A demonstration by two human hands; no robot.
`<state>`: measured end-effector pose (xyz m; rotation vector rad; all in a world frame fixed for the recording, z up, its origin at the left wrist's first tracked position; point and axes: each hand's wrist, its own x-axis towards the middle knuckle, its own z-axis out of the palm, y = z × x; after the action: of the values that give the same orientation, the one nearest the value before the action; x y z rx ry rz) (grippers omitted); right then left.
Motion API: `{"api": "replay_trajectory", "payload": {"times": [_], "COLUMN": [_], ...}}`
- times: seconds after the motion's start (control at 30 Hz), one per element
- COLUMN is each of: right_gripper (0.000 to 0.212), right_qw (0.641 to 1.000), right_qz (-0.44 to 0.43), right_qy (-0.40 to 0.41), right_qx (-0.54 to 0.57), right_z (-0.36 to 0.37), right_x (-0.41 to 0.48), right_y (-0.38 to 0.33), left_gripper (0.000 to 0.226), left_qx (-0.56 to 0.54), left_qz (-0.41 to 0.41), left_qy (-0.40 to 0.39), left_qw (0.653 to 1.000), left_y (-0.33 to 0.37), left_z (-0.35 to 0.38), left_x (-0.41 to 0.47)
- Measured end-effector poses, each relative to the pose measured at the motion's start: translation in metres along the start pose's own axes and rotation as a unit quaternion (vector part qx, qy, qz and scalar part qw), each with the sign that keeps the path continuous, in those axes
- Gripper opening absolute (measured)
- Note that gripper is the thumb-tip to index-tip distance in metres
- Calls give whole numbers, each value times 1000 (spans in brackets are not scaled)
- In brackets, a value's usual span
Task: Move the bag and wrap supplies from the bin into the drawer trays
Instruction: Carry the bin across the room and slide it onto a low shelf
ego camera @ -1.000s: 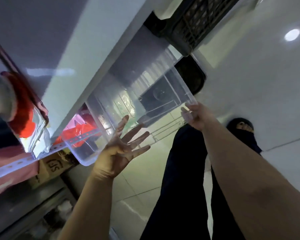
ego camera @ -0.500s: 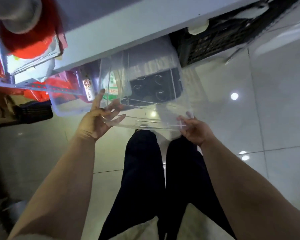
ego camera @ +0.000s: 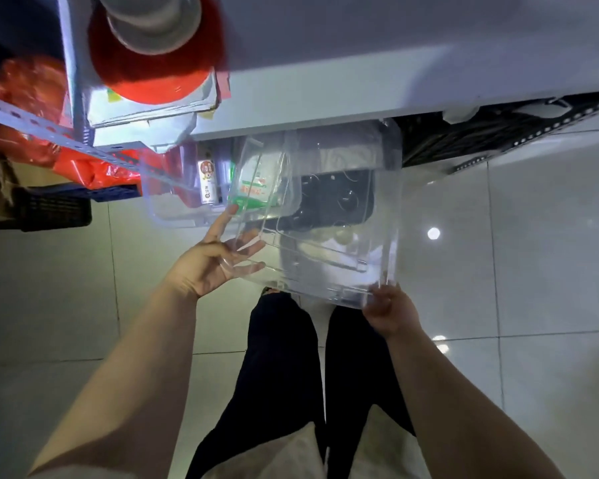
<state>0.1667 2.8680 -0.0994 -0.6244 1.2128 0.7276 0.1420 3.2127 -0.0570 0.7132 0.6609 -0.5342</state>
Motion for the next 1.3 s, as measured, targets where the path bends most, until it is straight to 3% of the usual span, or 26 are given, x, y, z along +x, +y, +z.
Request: {"api": "replay_trajectory", "payload": {"times": [0.13, 0.23, 0.33, 0.47, 0.6, 0.73, 0.83, 0.93, 1.1, 1.2, 1.3], "right_gripper": [47, 55, 66, 69, 63, 61, 64, 65, 61, 60, 70], "right_qw": [997, 992, 983, 964, 897, 829, 821, 864, 896, 876, 809], "right_qz": [-77, -116, -154, -217, -279, -284, -268, -247, -267, -283, -302], "right_qy": [-18, -35, -68, -80, -22, 4, 18, 12, 15, -7, -28], "right_qx": [-16, -37, -68, -129, -343, -482, -504, -438, -356, -391, -504], "right_z": [21, 55, 97, 154, 196, 196, 194, 193, 175, 175, 191], "right_x": [1, 11, 21, 31, 43, 57, 64, 69, 74, 74, 80], "right_y": [29, 40, 43, 48, 55, 55, 57, 61, 71, 72, 63], "left_gripper": [95, 84, 68, 40, 29, 59, 67, 68, 64, 64, 63], "left_qx": [10, 49, 116, 181, 275, 424, 408, 324, 273, 260, 266], "left_qz": [-19, -11, 23, 63, 144, 42, 39, 99, 184, 211, 198], "left_qy": [33, 134, 251, 328, 387, 425, 368, 325, 286, 300, 327], "left_qw": [999, 990, 961, 925, 868, 799, 835, 883, 900, 893, 885], "left_y": [7, 17, 35, 62, 77, 80, 79, 72, 46, 48, 68], "left_z": [-42, -72, -96, -113, -133, -159, -172, -176, -169, -169, -170], "left_x": [-14, -19, -19, -15, -4, 3, 11, 15, 5, 6, 15]}}
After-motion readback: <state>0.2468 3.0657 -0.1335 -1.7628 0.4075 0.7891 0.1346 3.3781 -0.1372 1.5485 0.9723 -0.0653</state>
